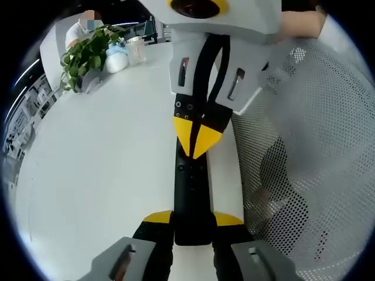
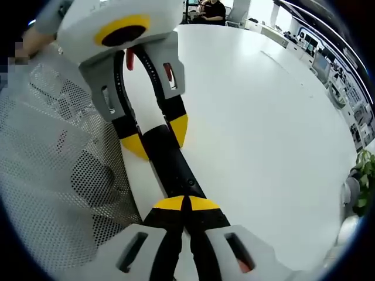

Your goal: Press the specified remote control buttons in sequence, fully releasing each button before pressing the next.

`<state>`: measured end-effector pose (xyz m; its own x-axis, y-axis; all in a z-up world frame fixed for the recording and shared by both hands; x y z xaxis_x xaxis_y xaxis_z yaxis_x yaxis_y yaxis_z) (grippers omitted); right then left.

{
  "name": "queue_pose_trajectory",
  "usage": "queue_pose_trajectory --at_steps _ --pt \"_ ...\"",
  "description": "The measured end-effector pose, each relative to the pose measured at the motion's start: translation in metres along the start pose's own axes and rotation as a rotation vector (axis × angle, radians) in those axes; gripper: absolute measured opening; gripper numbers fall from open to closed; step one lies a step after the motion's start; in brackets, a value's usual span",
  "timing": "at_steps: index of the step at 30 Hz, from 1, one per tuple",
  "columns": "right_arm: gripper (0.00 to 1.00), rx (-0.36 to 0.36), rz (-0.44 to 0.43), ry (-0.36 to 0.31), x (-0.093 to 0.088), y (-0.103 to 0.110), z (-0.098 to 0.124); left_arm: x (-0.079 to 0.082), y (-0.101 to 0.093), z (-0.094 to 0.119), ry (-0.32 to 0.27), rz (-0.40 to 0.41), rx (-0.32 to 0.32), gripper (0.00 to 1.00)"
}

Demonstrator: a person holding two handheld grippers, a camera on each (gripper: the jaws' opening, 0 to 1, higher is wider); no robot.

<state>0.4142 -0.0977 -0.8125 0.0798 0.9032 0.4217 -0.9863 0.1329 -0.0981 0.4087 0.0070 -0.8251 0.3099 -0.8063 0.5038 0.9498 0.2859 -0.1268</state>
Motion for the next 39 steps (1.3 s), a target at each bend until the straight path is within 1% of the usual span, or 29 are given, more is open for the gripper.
queue_pose_trajectory --at_steps 5,8,15,23,35,39 --pt "0.00 -0.015 -0.002 -0.004 0.0009 -0.0015 -0.0005 0.0003 -0.0007 -0.0002 0.006 0.000 0.004 0.24" --pt "0.00 -0.021 0.013 -0.001 0.0011 -0.0010 -0.0010 0.0003 -0.0007 -0.0001 0.006 -0.001 0.003 0.24" --pt "0.00 -0.024 -0.029 -0.021 -0.0006 -0.0017 -0.0013 0.0003 -0.0007 0.0000 0.008 -0.002 0.004 0.24" --pt "0.00 -0.025 -0.044 -0.028 -0.0011 -0.0019 -0.0016 0.0002 -0.0002 -0.0004 0.007 -0.002 0.004 0.24" --pt "0.00 -0.023 -0.017 -0.025 -0.0007 -0.0018 -0.0016 0.0002 -0.0006 -0.0004 0.006 -0.001 0.005 0.24" --pt "0.00 -0.014 -0.030 -0.029 -0.0009 -0.0032 -0.0011 0.0000 -0.0006 -0.0002 0.005 0.000 0.004 0.24"
Point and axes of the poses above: the point that each gripper's makers call its tool centre point, and the gripper's own axes: z roughly backward along the fingers, y roughly to its left, x roughly out of its top, the point moved 6 cm from there along z, roughly backward along the fingers, and after that the axes turned 12 degrees about z, right-handed, at the moved point
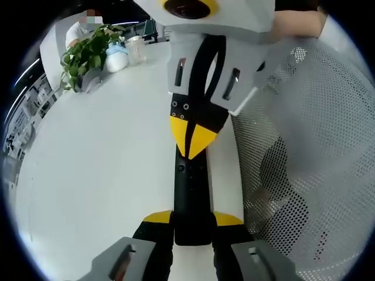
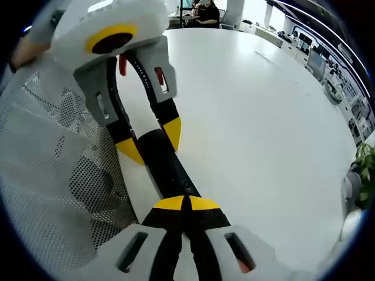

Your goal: Press the specified remote control buttons in sequence, fully releasing each button before pressing the next.

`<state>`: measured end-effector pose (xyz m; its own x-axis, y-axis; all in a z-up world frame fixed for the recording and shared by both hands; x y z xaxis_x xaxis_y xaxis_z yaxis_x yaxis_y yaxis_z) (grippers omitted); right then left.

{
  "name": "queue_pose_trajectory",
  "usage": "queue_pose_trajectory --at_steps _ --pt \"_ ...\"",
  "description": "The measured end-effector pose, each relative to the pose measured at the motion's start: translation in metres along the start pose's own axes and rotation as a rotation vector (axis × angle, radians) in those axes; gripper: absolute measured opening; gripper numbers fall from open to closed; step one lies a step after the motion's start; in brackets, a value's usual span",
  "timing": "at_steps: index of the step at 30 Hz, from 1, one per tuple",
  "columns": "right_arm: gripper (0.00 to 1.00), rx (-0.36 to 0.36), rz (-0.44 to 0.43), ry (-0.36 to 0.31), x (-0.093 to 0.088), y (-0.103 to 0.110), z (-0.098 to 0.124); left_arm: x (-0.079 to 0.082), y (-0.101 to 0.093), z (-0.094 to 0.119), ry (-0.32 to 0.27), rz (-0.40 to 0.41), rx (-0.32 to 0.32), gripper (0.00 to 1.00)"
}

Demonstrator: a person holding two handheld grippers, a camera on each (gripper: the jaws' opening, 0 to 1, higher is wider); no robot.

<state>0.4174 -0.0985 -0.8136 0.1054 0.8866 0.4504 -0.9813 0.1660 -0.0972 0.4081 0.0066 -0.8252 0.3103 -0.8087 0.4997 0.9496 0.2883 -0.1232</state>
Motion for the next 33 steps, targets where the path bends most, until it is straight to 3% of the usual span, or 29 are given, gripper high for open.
queue_pose_trajectory --at_steps 21,27,33 --pt "0.00 -0.028 -0.018 -0.005 -0.0018 -0.0041 -0.0013 0.0001 0.0000 0.0000 -0.002 0.002 0.000 0.24" --pt "0.00 -0.018 -0.088 -0.020 -0.0034 -0.0065 -0.0014 0.0000 0.0002 -0.0002 -0.001 0.002 0.000 0.24" --pt "0.00 -0.027 -0.061 -0.007 -0.0025 -0.0050 -0.0017 0.0001 0.0001 -0.0004 -0.002 0.000 0.002 0.24"
Point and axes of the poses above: the point that each gripper's makers call its tool centre point, and the gripper's own axes: z roughly backward along the fingers, y roughly to its left, x roughly out of its top, the point moved 6 cm from there along z, roughly backward along the fingers, and after that the axes turned 12 degrees about z, right-handed, at the moved point
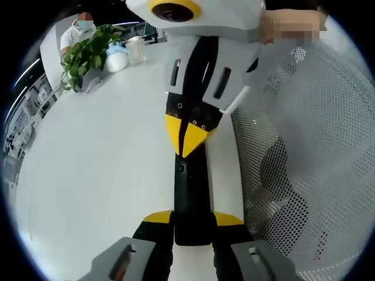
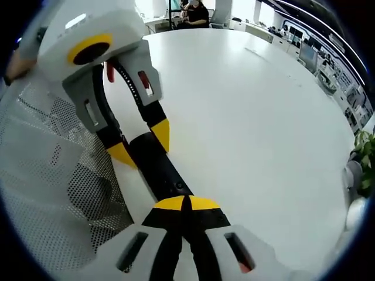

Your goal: Press the specified remote control buttons in sequence, fully releasing each button before pressing the next.

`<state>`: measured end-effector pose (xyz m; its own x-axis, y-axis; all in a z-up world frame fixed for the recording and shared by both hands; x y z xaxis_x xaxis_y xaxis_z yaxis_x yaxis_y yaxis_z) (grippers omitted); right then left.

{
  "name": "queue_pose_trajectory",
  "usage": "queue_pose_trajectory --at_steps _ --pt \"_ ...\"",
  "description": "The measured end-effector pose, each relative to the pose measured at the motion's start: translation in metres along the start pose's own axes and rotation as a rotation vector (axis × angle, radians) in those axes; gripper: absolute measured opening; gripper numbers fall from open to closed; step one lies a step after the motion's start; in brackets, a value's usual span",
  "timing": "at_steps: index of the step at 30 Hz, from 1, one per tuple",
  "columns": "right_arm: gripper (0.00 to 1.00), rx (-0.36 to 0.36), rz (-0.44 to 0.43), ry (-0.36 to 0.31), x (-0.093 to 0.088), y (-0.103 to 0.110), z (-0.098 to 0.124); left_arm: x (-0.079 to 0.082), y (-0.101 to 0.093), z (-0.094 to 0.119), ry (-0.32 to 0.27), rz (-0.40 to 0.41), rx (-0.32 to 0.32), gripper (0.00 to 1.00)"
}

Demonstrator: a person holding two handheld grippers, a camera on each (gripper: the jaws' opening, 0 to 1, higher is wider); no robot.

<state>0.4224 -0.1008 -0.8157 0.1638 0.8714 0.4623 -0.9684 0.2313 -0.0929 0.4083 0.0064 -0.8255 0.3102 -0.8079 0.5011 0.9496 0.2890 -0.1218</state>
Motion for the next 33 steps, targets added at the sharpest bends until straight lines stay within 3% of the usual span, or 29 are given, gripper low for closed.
queue_pose_trajectory --at_steps 8,13,28,33 --pt "0.00 0.007 -0.017 -0.016 -0.0011 -0.0008 0.0009 0.0000 -0.0004 0.0003 -0.001 0.000 0.001 0.24" --pt "0.00 0.034 -0.099 -0.037 -0.0027 -0.0047 0.0014 -0.0002 -0.0002 0.0002 -0.003 0.003 0.002 0.24" --pt "0.00 0.019 -0.087 -0.021 -0.0058 -0.0054 0.0023 0.0003 -0.0002 0.0002 0.002 0.005 0.003 0.24" --pt "0.00 0.035 -0.175 -0.042 -0.0085 -0.0081 0.0023 0.0005 0.0001 -0.0001 0.004 0.003 0.002 0.24"
Point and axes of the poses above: the point that each gripper's makers call its tool centre point, and the gripper's own axes: z roughly backward along the fingers, y roughly to its left, x roughly out of its top, the point moved 6 cm from there along z, roughly backward along the fingers, and after that the axes turned 12 degrees about z, right-handed, at the moved point
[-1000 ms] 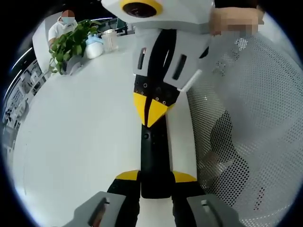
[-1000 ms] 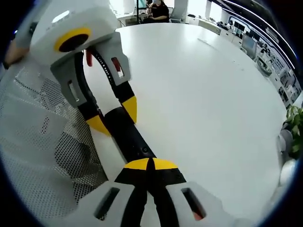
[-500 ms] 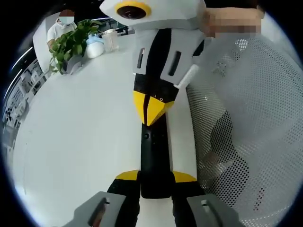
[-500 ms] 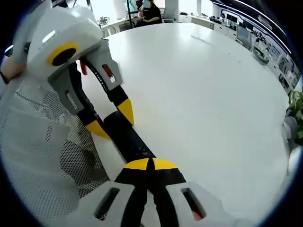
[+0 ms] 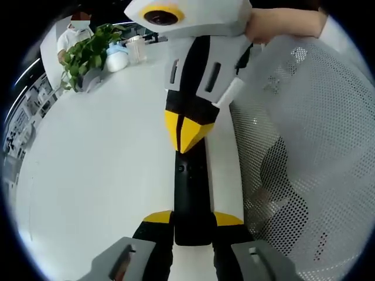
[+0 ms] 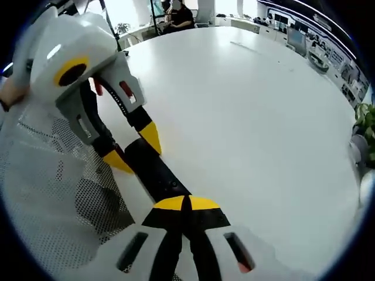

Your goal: Press the specified remote control buttons in sequence, fully releasing each button before pressing the next.

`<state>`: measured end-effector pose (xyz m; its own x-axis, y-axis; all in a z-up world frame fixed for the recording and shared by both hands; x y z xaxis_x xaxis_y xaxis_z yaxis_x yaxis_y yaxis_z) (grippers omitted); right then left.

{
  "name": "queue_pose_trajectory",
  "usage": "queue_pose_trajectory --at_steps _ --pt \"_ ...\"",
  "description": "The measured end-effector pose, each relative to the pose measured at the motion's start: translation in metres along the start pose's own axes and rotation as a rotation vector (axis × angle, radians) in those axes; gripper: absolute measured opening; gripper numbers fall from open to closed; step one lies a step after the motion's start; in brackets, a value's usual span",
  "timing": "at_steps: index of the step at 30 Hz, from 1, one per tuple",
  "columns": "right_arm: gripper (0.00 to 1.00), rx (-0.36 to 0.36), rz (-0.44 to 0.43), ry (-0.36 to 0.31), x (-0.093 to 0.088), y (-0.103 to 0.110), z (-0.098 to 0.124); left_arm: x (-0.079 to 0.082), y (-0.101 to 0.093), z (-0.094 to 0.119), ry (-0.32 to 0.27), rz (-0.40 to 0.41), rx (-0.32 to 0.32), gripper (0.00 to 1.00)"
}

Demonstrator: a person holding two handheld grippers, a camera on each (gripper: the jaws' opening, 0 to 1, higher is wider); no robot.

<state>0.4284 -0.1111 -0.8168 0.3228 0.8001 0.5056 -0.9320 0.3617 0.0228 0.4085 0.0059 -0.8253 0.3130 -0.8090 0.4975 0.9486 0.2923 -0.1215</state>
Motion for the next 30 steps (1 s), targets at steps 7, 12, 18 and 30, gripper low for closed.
queue_pose_trajectory --at_steps 7,12,18,30 --pt "0.00 -0.010 0.034 0.009 0.0014 0.0027 -0.0005 -0.0003 -0.0005 0.0005 -0.001 0.001 0.000 0.24" --pt "0.00 -0.008 0.028 0.005 0.0011 0.0022 -0.0004 -0.0003 -0.0006 0.0006 -0.001 0.001 0.000 0.24" --pt "0.00 -0.010 0.053 0.012 0.0020 0.0028 -0.0001 -0.0005 -0.0003 0.0004 -0.002 0.004 0.000 0.24" --pt "0.00 -0.012 0.054 0.031 -0.0010 0.0009 0.0022 -0.0004 -0.0006 0.0006 -0.002 0.005 0.001 0.24"
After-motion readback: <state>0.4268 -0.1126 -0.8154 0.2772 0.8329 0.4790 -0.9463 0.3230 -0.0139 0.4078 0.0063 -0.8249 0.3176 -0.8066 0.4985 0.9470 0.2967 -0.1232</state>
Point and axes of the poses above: the point that each gripper's makers call its tool centre point, and the gripper's own axes: z roughly backward along the fingers, y roughly to its left, x roughly out of its top, the point moved 6 cm from there along z, roughly backward along the fingers, and after that the axes turned 12 degrees about z, right-handed, at the moved point
